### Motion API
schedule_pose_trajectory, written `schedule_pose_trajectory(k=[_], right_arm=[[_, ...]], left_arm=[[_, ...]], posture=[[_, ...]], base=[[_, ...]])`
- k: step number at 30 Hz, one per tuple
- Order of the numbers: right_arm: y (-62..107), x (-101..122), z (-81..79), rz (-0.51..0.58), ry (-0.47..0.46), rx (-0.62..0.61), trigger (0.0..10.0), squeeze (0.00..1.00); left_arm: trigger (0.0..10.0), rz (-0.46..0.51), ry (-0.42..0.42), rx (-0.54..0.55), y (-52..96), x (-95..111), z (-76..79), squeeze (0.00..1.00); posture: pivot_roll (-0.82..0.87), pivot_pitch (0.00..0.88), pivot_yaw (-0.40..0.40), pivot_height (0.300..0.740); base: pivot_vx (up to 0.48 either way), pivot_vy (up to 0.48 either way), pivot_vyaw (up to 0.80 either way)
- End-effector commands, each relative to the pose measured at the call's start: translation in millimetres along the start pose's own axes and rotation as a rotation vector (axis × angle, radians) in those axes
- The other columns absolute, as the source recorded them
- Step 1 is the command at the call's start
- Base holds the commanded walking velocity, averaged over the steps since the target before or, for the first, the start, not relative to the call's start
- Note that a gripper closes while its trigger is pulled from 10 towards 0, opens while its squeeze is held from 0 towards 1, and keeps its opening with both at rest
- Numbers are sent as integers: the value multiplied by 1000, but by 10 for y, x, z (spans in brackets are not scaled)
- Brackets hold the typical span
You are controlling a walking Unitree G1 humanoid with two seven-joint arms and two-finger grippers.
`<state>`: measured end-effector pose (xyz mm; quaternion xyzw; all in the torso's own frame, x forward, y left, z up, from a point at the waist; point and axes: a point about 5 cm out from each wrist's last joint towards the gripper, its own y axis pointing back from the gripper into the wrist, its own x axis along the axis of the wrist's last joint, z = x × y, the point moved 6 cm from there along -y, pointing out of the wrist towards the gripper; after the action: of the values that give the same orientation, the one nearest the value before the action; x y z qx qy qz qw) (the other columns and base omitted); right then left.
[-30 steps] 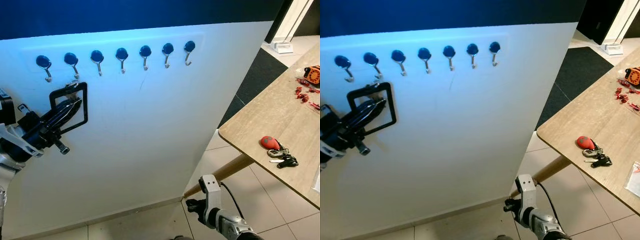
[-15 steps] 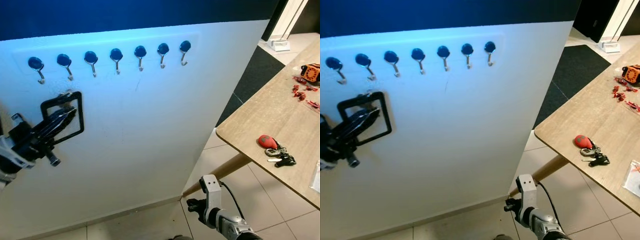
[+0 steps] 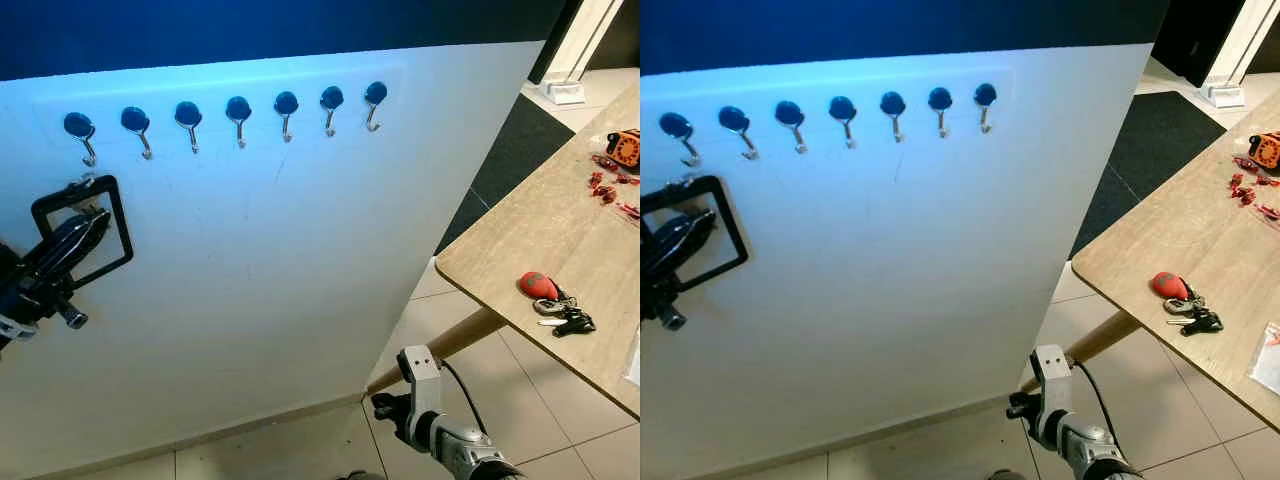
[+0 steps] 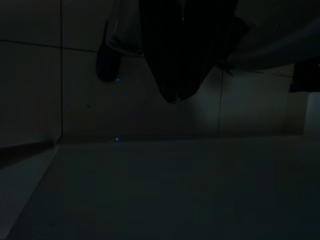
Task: Hang keys on a hook
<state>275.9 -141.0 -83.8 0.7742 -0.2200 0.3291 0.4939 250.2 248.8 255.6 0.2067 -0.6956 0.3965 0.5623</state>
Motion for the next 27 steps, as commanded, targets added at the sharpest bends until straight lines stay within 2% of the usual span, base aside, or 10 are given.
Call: schedule_pose_trajectory(k=[1,15,23,27], right_arm=[[6,-54,-9,-15,-5,4,10000,0],[4,-33,-4,-14,3,7,10000,0],[3,-34,-8,-16,8,10,10000,0],[2,-35,-10,-15,5,8,10000,0]], left_arm=[[10000,2,-3,-4,-6,18,-7,0],[10000,30,-31,-21,-69,137,34,0],[10000,28,-34,-33,-73,142,54,0],[10000,26,-26,-54,-134,119,99,0]], posture=[[6,76,-18,740],[7,68,-24,740],[7,69,-25,740],[3,73,-18,740]], base=[[0,0,0],[0,0,0],[0,0,0],[0,0,0]])
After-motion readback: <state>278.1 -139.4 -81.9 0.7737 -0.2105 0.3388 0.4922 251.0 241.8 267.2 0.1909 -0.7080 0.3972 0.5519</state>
